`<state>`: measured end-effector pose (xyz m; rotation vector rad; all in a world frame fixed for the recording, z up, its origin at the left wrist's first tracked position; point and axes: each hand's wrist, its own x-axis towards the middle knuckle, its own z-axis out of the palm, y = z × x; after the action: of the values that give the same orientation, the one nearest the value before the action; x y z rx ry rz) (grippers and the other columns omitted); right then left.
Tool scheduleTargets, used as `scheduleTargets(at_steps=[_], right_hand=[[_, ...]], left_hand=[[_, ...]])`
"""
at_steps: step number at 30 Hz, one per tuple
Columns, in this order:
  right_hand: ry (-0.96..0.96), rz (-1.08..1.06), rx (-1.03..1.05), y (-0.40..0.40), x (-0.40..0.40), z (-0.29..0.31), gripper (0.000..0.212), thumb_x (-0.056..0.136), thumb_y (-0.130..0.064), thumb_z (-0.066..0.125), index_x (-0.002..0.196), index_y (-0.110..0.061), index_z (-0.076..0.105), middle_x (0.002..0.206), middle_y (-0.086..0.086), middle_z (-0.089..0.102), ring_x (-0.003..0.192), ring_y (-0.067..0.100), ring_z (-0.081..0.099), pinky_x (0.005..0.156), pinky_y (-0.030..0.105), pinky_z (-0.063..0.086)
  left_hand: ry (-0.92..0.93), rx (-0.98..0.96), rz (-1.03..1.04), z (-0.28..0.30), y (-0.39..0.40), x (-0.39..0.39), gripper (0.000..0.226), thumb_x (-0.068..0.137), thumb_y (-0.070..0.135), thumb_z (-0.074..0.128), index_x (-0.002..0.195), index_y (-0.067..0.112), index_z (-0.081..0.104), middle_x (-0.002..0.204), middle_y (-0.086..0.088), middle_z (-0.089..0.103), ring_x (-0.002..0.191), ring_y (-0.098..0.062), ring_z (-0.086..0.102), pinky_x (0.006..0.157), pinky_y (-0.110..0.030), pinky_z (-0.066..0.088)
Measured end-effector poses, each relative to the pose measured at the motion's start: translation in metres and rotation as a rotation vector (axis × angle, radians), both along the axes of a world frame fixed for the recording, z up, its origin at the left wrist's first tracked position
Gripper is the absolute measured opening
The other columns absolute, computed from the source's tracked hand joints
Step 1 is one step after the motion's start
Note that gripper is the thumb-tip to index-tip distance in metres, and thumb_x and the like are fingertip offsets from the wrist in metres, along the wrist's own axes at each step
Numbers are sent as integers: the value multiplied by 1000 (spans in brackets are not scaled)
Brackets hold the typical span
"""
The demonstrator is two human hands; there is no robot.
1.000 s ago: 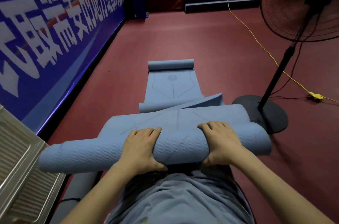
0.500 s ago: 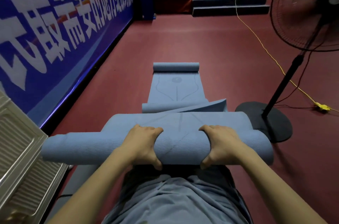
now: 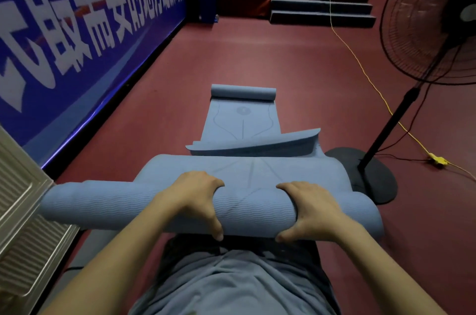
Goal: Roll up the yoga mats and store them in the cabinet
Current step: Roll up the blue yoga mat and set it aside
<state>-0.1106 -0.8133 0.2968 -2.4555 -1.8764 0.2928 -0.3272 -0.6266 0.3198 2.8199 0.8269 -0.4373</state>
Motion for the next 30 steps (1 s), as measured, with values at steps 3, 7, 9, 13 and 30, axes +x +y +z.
scheduleTargets(at_steps=[3, 7, 9, 13, 30], right_hand=[[-68, -9, 22, 2, -4, -10, 124, 44, -85, 69, 150, -31, 35, 141, -11, 49, 128, 17, 48, 109, 34, 35], [-79, -5, 5, 9, -3, -5, 115, 45, -83, 70, 143, -33, 39, 133, -13, 54, 120, 16, 52, 103, 33, 40], [-94, 4, -35, 15, 0, 2, 112, 41, -83, 71, 137, -33, 45, 123, -14, 60, 110, 16, 58, 93, 35, 47], [-124, 7, -77, 25, 5, 9, 102, 32, -82, 73, 119, -32, 54, 107, -12, 64, 98, 18, 62, 83, 38, 51], [-62, -16, -57, 29, -2, 2, 127, 39, -86, 66, 150, -36, 32, 132, -14, 54, 119, 16, 49, 103, 33, 41]], left_hand=[[38, -86, 25, 10, 9, 7, 90, 33, 77, 87, 109, 34, 66, 100, 14, 67, 94, -13, 62, 86, -34, 56], [31, -89, 37, 5, 12, 9, 99, 33, 80, 85, 119, 36, 63, 106, 13, 66, 99, -15, 61, 87, -33, 54], [2, -53, 46, -5, 10, 6, 107, 32, 87, 79, 126, 40, 58, 114, 10, 67, 104, -17, 61, 90, -35, 53], [-92, 78, -4, -17, 3, 0, 104, 41, 90, 70, 130, 40, 51, 123, 13, 67, 111, -16, 62, 90, -35, 48], [-63, 152, -53, -25, 15, 6, 103, 35, 79, 81, 120, 30, 50, 108, 9, 66, 98, -22, 65, 82, -40, 53]])
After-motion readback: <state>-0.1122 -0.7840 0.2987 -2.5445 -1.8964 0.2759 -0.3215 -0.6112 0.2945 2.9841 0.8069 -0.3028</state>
